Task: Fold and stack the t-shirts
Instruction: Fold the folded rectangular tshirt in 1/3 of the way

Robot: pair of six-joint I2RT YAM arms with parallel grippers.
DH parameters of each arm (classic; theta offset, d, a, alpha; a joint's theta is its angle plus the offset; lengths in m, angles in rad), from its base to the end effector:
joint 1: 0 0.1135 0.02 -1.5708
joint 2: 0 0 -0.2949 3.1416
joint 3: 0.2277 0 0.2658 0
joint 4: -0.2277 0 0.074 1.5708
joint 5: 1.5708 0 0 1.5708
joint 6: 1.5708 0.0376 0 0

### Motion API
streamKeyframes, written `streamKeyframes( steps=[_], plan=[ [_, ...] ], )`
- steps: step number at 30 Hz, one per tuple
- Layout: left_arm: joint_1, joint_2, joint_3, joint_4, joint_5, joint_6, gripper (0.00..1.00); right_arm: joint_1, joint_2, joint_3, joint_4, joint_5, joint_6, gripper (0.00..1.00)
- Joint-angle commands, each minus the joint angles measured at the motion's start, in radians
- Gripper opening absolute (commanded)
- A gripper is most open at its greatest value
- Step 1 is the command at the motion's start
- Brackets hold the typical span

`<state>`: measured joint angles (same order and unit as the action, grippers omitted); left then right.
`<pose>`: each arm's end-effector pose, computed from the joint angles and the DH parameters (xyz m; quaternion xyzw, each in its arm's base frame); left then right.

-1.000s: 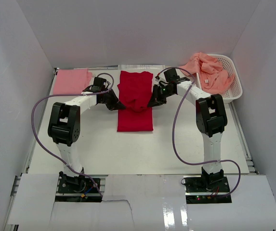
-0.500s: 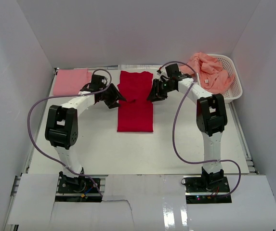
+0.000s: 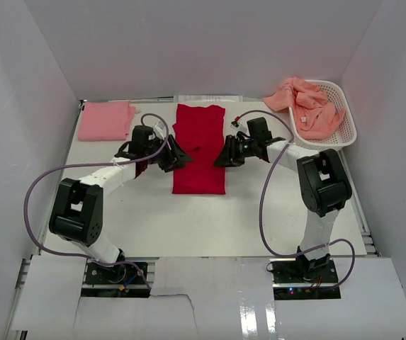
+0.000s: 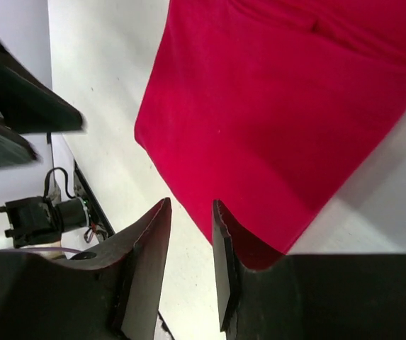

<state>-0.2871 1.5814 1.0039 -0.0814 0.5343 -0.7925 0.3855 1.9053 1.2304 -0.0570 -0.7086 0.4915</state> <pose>0.3369 -0.1194 0.2522 -0.1040 0.8676 -0.4216 0.2425 0.3918 0.1854 0.2086 -0.0957 0.8629 0.4491 0.2113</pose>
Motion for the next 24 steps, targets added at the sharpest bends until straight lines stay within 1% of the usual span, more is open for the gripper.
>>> streamKeyframes(
  steps=[1, 2, 3, 5, 7, 8, 12, 15, 16, 17, 20, 24],
  plan=[
    [-0.018, 0.009, -0.062, 0.006, 0.076, 0.035, 0.59, 0.026, 0.0, -0.029, 0.091, -0.022, 0.019, 0.36],
    [-0.018, 0.005, -0.088, -0.006, 0.072, 0.056, 0.59, 0.029, -0.005, -0.035, 0.059, -0.008, 0.013, 0.36],
    [-0.02, -0.001, -0.096, -0.018, 0.05, 0.068, 0.59, 0.032, -0.008, -0.042, 0.048, 0.0, 0.003, 0.38],
    [-0.018, -0.018, -0.105, -0.073, 0.014, 0.107, 0.61, 0.032, -0.032, -0.081, 0.001, 0.035, 0.002, 0.4],
    [-0.02, -0.034, -0.119, -0.092, -0.016, 0.122, 0.62, 0.032, -0.069, -0.133, 0.003, 0.044, 0.004, 0.43],
    [-0.02, -0.052, -0.131, -0.106, -0.019, 0.13, 0.65, 0.032, -0.083, -0.155, 0.015, 0.047, 0.013, 0.43],
    [-0.02, -0.099, -0.157, -0.123, -0.028, 0.136, 0.72, 0.033, -0.152, -0.247, 0.031, 0.041, 0.039, 0.47],
    [-0.018, -0.129, -0.172, -0.155, -0.071, 0.157, 0.75, 0.033, -0.205, -0.313, 0.031, 0.06, 0.048, 0.57],
    [-0.018, -0.133, -0.175, -0.171, -0.089, 0.159, 0.75, 0.033, -0.225, -0.327, 0.034, 0.061, 0.053, 0.58],
    [-0.018, -0.136, -0.179, -0.176, -0.095, 0.159, 0.76, 0.033, -0.233, -0.356, 0.04, 0.06, 0.068, 0.61],
    [-0.015, -0.133, -0.194, -0.184, -0.091, 0.15, 0.77, 0.033, -0.245, -0.387, 0.052, 0.047, 0.087, 0.63],
    [-0.012, -0.11, -0.237, -0.155, -0.071, 0.125, 0.77, 0.035, -0.238, -0.428, 0.106, 0.051, 0.123, 0.63]
  ],
)
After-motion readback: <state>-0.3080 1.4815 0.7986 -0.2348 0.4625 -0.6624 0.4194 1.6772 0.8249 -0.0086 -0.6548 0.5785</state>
